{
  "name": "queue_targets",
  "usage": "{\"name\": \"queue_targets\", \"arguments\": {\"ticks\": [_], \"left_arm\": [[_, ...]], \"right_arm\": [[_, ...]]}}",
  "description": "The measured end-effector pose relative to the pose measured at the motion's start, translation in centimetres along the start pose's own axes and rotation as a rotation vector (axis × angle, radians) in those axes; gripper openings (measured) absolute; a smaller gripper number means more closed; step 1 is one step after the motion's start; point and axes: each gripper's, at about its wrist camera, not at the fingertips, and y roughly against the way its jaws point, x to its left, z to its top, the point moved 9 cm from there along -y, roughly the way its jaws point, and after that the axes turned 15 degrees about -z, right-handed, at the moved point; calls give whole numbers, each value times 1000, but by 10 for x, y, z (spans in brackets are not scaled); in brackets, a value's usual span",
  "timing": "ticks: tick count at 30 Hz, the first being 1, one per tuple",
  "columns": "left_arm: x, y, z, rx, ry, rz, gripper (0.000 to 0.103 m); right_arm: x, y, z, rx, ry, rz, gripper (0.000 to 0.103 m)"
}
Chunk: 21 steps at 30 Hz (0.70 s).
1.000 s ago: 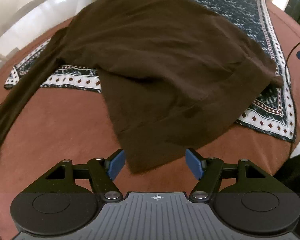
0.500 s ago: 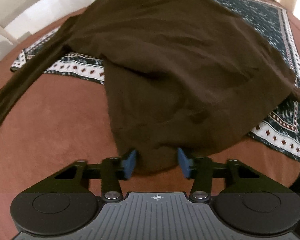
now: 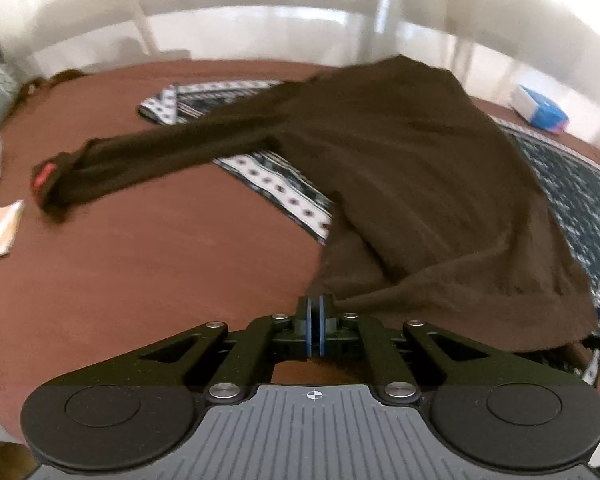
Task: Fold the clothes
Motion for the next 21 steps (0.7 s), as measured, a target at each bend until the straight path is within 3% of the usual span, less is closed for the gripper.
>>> {"name": "queue_targets", "arguments": {"ticks": [6,7,8,9,10,15,16,19,21], "left_arm": [[7,13,16,-55,12,32,0],[8,15,19,-65,13,38,0],[10,18,22,-74,14,44,0],[12,22,24,-84,21,48,0],[14,24,27,-92,25,49,0],[3,18,24,-41,-17,-28,0],[-4,13,19,-10,-41,-56,4],[-22,-6,-2,89,-100,-131,35],[-31,-21,-18,151,-125,-154,48]], "right_arm": [[13,-9,13,-36,-20,11,54],[14,-11,15,-36,-37,14,49],[14,-12,18,-35,-66,25,37],[14,-12,20,-35,-94,37,24],[12,-9,24,-41,-124,46,6],[-20,37,48,-127,-261,57,5],[-28,51,53,-151,-272,52,5],[-45,85,65,-191,-245,21,5],[-47,88,66,-160,-208,7,6]]}}
